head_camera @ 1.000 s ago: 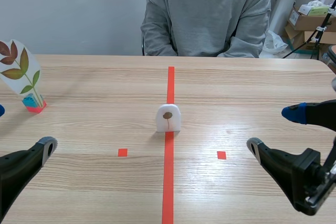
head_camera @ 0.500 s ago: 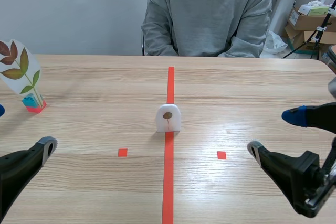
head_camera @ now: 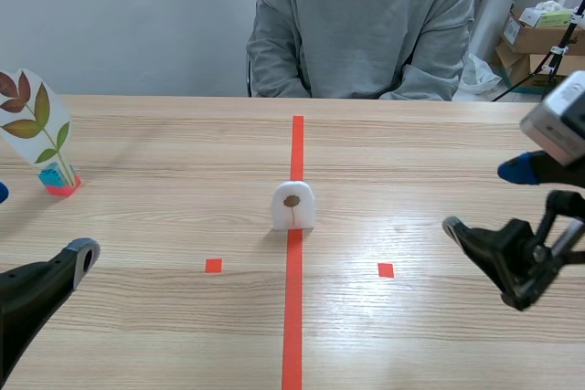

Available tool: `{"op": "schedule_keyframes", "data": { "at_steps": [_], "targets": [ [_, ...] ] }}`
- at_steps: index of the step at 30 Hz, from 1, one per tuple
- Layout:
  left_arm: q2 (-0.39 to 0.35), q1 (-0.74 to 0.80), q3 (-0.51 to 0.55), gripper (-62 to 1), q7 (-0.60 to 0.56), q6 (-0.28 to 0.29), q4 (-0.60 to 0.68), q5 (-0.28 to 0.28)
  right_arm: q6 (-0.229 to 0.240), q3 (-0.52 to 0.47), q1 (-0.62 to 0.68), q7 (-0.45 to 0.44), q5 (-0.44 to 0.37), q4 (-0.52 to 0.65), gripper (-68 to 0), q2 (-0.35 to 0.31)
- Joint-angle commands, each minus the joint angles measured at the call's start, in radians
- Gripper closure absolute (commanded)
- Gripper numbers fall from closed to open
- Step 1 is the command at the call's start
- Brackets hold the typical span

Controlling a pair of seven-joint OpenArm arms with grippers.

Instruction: Do the leaf sorting experiment

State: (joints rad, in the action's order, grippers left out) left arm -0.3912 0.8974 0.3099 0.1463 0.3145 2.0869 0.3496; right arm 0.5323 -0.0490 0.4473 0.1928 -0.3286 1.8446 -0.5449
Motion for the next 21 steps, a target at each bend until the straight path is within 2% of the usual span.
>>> {"op": "schedule_keyframes", "data": {
  "at_steps": [1, 6, 12, 15, 21],
  "targets": [
    [-0.003, -0.003, -0.001, -58.7, -0.014, -0.002, 0.003, 0.013, 0.001, 0.060, -0.087, -0.010, -0.011, -0.049, -50.0, -0.039],
    [-0.003, -0.003, -0.001, -58.7, -0.014, -0.002, 0.003, 0.013, 0.031, 0.242, -0.332, -0.011, -0.012, -0.225, -50.0, -0.070],
    [-0.002, -0.003, -0.001, -58.7, -0.014, -0.002, 0.003, 0.013, 0.041, 0.483, -0.615, -0.039, -0.015, -0.433, -50.0, -0.052],
    [-0.002, -0.003, -0.001, -58.7, -0.014, -0.002, 0.003, 0.013, 0.042, 0.586, -0.726, -0.054, -0.014, -0.540, -50.0, -0.011],
    [-0.001, -0.003, -0.001, -58.7, -0.014, -0.002, 0.003, 0.013, 0.045, 0.736, -0.890, -0.093, 0.025, -0.755, -50.0, 0.121]
  ]
}}
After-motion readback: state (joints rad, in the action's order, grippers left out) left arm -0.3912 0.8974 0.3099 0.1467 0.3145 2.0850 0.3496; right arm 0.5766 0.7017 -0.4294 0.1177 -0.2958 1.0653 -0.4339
